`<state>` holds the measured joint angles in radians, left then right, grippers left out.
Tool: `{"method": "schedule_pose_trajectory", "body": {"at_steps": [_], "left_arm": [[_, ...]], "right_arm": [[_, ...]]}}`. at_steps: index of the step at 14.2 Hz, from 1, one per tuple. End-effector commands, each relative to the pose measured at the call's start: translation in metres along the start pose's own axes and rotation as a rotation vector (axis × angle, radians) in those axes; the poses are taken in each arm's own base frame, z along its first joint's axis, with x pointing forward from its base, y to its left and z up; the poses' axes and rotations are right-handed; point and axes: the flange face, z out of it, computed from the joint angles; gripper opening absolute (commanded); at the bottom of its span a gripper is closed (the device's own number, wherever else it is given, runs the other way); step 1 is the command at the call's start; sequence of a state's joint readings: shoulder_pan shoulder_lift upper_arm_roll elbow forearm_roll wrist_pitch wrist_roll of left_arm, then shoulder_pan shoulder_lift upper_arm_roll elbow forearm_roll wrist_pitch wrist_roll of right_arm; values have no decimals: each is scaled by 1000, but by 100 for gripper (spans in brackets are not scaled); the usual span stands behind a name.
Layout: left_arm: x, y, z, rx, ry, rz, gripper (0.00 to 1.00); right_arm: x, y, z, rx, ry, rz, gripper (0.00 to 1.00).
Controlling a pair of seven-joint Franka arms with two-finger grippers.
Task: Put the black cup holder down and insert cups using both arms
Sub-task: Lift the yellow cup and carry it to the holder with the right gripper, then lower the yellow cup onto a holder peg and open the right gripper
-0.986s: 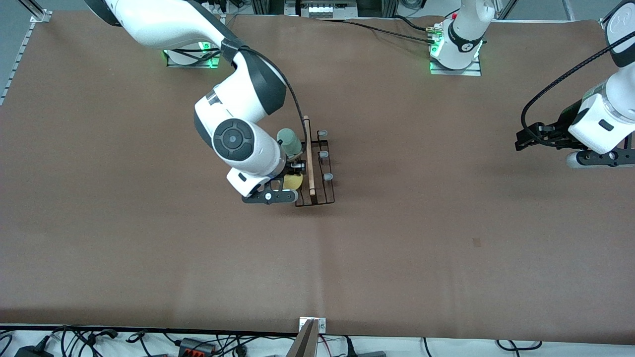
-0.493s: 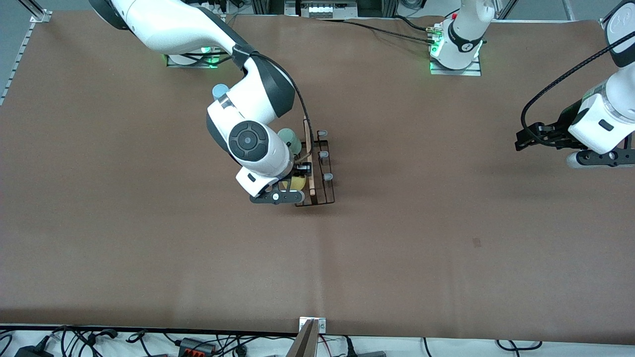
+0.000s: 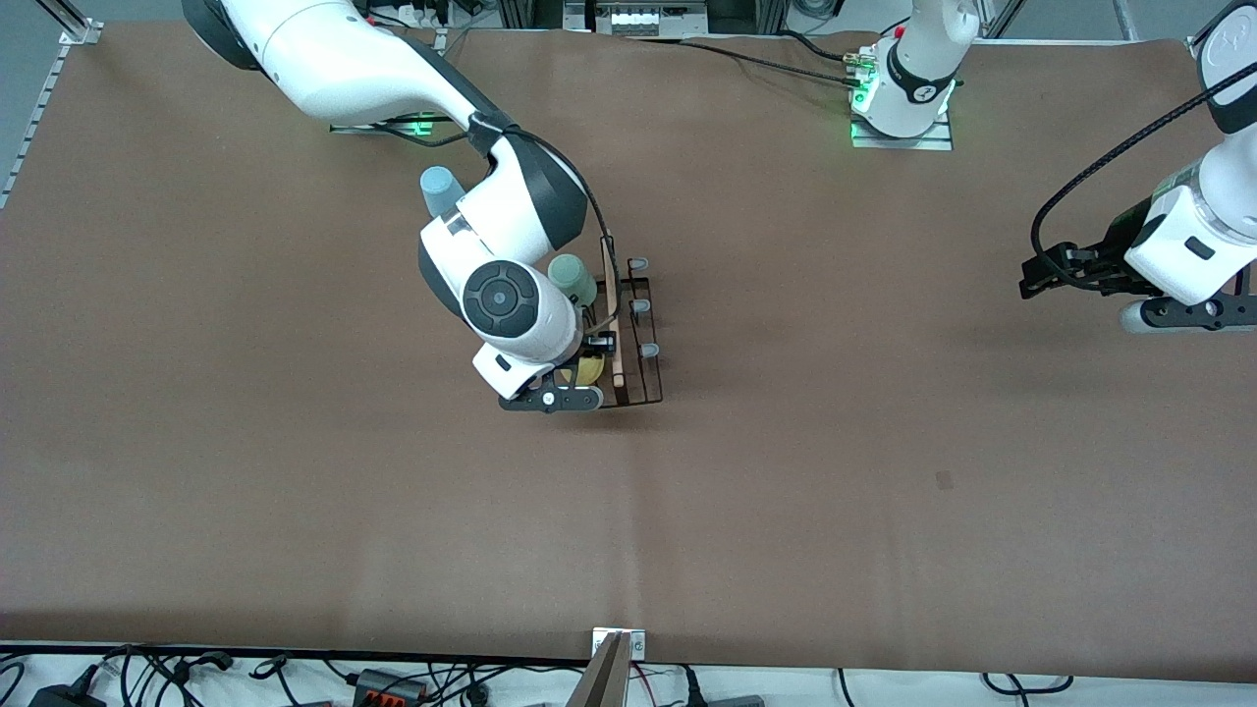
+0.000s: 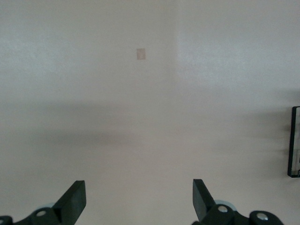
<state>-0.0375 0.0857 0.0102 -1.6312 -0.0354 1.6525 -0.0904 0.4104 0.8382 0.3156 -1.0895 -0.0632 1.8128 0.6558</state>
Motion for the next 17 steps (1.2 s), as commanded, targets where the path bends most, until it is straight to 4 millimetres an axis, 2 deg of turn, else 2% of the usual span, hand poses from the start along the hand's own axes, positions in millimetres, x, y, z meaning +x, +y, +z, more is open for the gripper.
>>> {"method": "schedule_pose_trajectory", "body": {"at_steps": [1, 3, 4, 5, 6, 10, 12, 13, 15, 17], "left_arm": [[2, 0, -6, -1, -3, 21, 100], [2, 0, -5, -1, -5, 21, 100], [2, 0, -6, -1, -3, 21, 100], [2, 0, -5, -1, -5, 22, 100], [2, 0, -5, -1, -5, 22, 100], [2, 0, -5, -1, -6, 22, 100], [2, 0, -5, -1, -6, 22, 100], [2, 0, -5, -3, -6, 22, 100], [2, 0, -5, -1, -6, 22, 100], [2, -1, -5, -3, -6, 21, 100]], "right_arm": [[3, -2, 14, -11, 8, 13, 25], [6, -2, 21, 0, 18, 13, 27], [6, -1, 26, -7, 10, 13, 39], [6, 0, 27, -8, 8, 18, 87], [7, 2, 23, -4, 10, 21, 100], [6, 9, -4, -7, 23, 25, 100], [9, 24, -24, -21, 15, 37, 100], [10, 33, -43, -16, 30, 46, 100], [15, 60, -90, 2, 73, 75, 100], [27, 103, -121, 8, 90, 130, 100]]}}
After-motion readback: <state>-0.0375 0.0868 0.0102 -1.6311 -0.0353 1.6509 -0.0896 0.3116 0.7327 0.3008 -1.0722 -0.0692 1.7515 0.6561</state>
